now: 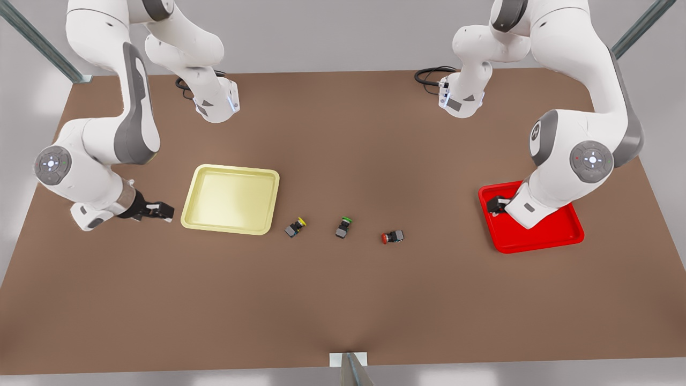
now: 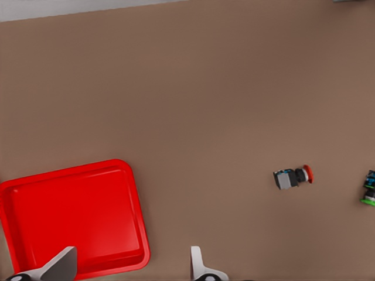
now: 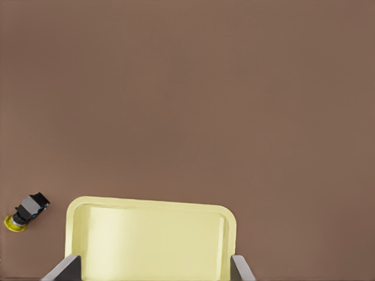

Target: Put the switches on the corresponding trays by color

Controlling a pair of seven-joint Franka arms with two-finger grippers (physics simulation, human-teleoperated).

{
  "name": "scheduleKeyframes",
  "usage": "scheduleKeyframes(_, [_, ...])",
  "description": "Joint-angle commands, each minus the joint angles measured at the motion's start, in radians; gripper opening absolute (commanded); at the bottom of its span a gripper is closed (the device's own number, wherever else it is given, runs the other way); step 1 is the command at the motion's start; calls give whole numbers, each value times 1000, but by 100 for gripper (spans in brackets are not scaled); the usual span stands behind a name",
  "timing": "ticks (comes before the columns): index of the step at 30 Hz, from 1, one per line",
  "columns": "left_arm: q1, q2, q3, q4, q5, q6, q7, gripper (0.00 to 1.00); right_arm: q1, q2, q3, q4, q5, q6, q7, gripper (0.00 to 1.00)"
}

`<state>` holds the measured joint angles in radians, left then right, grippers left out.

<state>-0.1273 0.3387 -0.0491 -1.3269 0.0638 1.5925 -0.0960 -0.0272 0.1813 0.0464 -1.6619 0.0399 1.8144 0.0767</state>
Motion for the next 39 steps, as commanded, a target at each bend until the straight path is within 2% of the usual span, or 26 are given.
scheduleKeyframes(1, [0,0,0,0,4,0,-1,100,-10,-2,0,-1,0,-3,0,100])
scheduleKeyframes(3, [-2,17,-5,-2,-10,0,-209,100,0,-2,1,-4,2,-9,66,100])
scheduleKeyframes(4, [-23,42,-9,-8,-12,9,-523,100,13,1,18,-1,2,-12,141,100])
scheduleKeyframes(7, [-121,160,-9,-15,-68,135,-1143,100,15,40,115,-1,-21,23,488,100])
scheduleKeyframes(11, [-190,192,-9,-163,-131,336,-1521,100,115,102,139,16,-23,79,945,100])
scheduleKeyframes(13, [-230,237,-11,-170,-131,382,-1668,100,115,115,156,10,-23,79,985,100])
scheduleKeyframes(17, [-267,266,-9,-287,-137,573,-1723,100,119,208,280,1,-80,232,1187,100])
scheduleKeyframes(20, [-291,273,-6,-370,-134,696,-1755,100,125,205,297,-114,-80,347,1236,100])
scheduleKeyframes(21, [-293,281,-6,-370,-134,712,-1791,100,135,230,300,-113,-83,361,1239,100])
scheduleKeyframes(22, [-295,289,-6,-370,-134,719,-1843,100,158,271,311,-108,-179,362,1241,100])
scheduleKeyframes(32, [-313,362,-6,-368,-134,804,-1920,100,191,468,345,-96,-219,536,1321,100])
scheduleKeyframes(39, [-311,382,0,-367,-136,824,-2024,100,208,521,345,-119,-267,571,1453,100])
